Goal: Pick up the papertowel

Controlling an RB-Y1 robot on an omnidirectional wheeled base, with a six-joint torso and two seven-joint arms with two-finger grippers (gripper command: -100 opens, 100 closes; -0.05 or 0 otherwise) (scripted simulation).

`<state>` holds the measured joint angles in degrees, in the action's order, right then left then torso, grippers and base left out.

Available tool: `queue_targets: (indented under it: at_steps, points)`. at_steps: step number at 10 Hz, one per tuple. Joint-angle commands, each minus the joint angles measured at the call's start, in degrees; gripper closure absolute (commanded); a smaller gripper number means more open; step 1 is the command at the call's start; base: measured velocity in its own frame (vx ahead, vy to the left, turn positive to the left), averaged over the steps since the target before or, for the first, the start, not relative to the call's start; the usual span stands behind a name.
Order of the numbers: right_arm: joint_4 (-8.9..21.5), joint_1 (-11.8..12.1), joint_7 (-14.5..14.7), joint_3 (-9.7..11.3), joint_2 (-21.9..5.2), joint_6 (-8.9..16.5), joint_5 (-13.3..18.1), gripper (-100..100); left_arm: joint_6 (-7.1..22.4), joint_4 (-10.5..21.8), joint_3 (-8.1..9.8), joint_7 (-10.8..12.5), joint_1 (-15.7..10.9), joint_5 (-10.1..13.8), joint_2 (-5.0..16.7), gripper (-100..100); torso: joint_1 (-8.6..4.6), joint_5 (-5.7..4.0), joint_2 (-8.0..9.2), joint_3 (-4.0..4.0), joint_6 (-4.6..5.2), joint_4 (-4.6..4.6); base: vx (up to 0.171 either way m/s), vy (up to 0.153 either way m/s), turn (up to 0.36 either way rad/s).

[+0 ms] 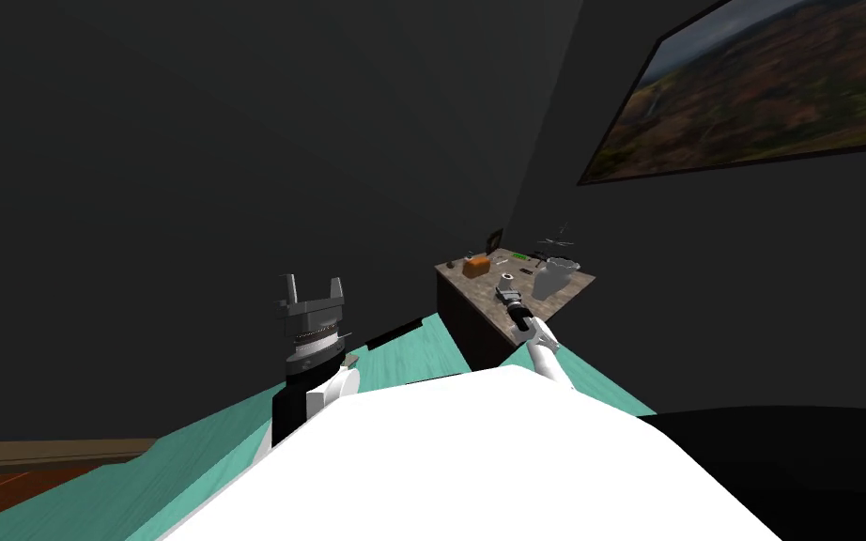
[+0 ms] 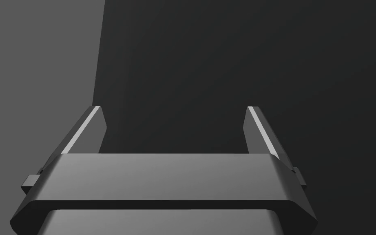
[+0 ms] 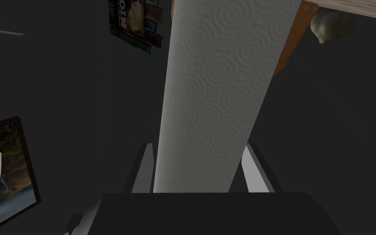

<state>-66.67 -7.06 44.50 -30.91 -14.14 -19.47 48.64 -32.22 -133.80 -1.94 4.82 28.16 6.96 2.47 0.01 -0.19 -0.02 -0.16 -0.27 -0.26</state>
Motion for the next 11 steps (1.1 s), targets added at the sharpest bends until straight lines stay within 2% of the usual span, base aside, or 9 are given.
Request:
queue_targets:
  at_steps: [1, 2, 3, 5, 6, 7, 8, 10, 11]
  points:
    - [0.8, 1.1, 0.5, -0.5, -0.6, -0.6, -1.7, 100, 0.0, 0.0, 0.0, 0.0, 0.0, 0.0, 0.0, 0, 0.0, 0.0, 0.0, 0.0, 0.0, 0.0, -0.032, 0.067, 0.095]
    - [2.6, 2.4, 1.4, -1.9, -2.5, -1.8, -3.9, 100, 0.0, 0.0, 0.01, 0.0, 0.0, 0.0, 0.0, 0, 0.0, -0.05, -0.1, -0.08, 0.07, -0.07, -0.029, 0.069, 0.213]
    - [2.6, 2.4, 1.4, -1.9, -2.5, -1.8, -4.2, 100, 0.0, 0.0, 0.0, 0.0, 0.0, 0.0, 0.0, 0, -0.04, -0.13, -0.1, -0.12, 0.06, -0.15, -0.019, 0.047, 0.113]
    - [6.0, 4.8, 3.1, -4.8, -6.2, -4.1, -8.2, 100, 0.0, 0.0, 0.0, 0.0, 0.0, 0.0, 0.0, 0, -0.29, -0.33, -0.22, -0.27, 0.17, -0.32, -0.018, 0.072, 0.283]
    - [6.0, 4.8, 3.1, -4.8, -6.2, -4.1, -9.3, 100, 0.0, 0.0, 0.0, 0.0, 0.0, 0.0, 0.0, 0, -0.29, -0.4, -0.14, -0.27, 0.23, -0.4, -0.03, 0.065, 0.1]
    - [7.8, 6.1, 3.9, -6.2, -8.1, -5.3, -11.4, 100, 0.0, 0.0, 0.01, 0.0, 0.0, 0.0, 0.0, 0, -0.38, -0.48, -0.16, -0.31, 0.27, -0.46, -0.037, 0.079, 0.221]
    - [7.8, 6.1, 3.9, -6.2, -8.1, -5.3, -11.8, 100, 0.0, 0.0, 0.01, 0.0, 0.0, 0.0, 0.0, 0, -0.38, -0.49, -0.15, -0.3, 0.23, -0.46, -0.024, 0.056, 0.127]
    - [11.3, 8.5, 5.6, -9.0, -11.8, -7.6, -15.7, 100, 0.0, 0.0, 0.01, 0.0, 0.0, 0.0, 0.0, 0, -0.49, -0.51, -0.17, -0.31, 0.27, -0.45, -0.014, 0.072, 0.27]
    - [11.3, 8.5, 5.6, -9.0, -11.8, -7.6, -16.9, 100, 0.0, 0.0, 0.01, 0.0, 0.0, 0.0, 0.0, 0, -0.44, -0.52, -0.2, -0.33, 0.26, -0.47, -0.008, 0.061, 0.128]
